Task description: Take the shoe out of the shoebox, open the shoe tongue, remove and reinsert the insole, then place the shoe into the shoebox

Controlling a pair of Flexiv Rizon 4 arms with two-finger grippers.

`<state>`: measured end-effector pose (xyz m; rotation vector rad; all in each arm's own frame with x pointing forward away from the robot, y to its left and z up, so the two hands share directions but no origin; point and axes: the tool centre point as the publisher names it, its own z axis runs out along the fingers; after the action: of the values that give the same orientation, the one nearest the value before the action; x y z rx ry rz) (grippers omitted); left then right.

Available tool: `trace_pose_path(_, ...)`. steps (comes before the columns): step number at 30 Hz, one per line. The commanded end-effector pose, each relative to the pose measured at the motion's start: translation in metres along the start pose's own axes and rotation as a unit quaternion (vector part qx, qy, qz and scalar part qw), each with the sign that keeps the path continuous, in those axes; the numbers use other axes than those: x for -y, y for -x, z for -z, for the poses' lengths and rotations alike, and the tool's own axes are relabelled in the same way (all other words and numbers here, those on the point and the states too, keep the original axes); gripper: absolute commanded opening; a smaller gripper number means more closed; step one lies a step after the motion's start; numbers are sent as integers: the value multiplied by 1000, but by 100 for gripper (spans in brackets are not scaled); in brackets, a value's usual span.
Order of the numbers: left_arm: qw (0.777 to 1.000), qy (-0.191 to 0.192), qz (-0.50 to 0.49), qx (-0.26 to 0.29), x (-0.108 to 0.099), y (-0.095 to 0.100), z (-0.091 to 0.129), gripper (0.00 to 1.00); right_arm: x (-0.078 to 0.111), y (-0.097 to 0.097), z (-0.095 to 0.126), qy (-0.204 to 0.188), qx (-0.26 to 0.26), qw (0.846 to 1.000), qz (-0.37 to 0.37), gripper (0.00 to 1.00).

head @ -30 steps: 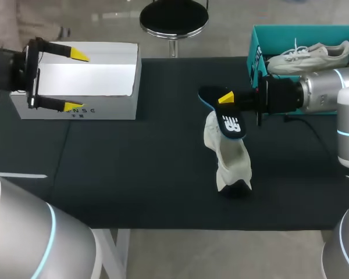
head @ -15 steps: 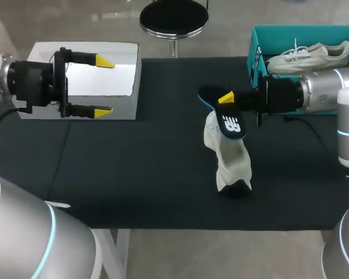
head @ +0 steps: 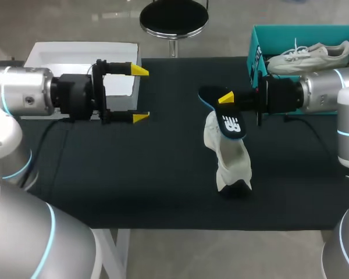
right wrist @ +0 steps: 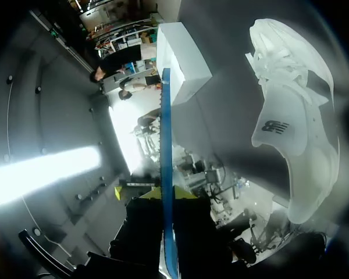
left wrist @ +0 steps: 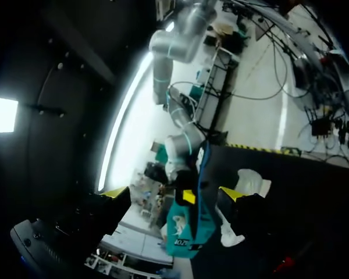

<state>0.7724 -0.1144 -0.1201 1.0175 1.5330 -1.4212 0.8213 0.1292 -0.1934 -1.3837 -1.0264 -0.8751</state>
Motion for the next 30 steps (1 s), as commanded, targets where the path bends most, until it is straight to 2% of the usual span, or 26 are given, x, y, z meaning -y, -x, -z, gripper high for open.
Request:
trace_pose_path(1,1000,1,6,8,1,-12,-30,100,-1,0,-1,0,0,1000,0,0)
trace_pose_path(9,999,-10,33,-4,9,-43,-60,100,-1,0,-1,0,0,1000,0,0)
trace_pose_path(15,999,-19,35,-8,8,-56,-86,100,-1,0,-1,0,0,1000,0,0)
trace_pose_path(20,999,-8,37,0,-2,-53,-111,100,-1,0,-1,0,0,1000,0,0)
trace_pose_path(26,999,4,38,20,-13,-39,-143,100,-1,0,-1,0,0,1000,0,0)
trace_pose_path(30,999,9,25,23,-20,-39,-161,100,-1,0,-1,0,0,1000,0,0)
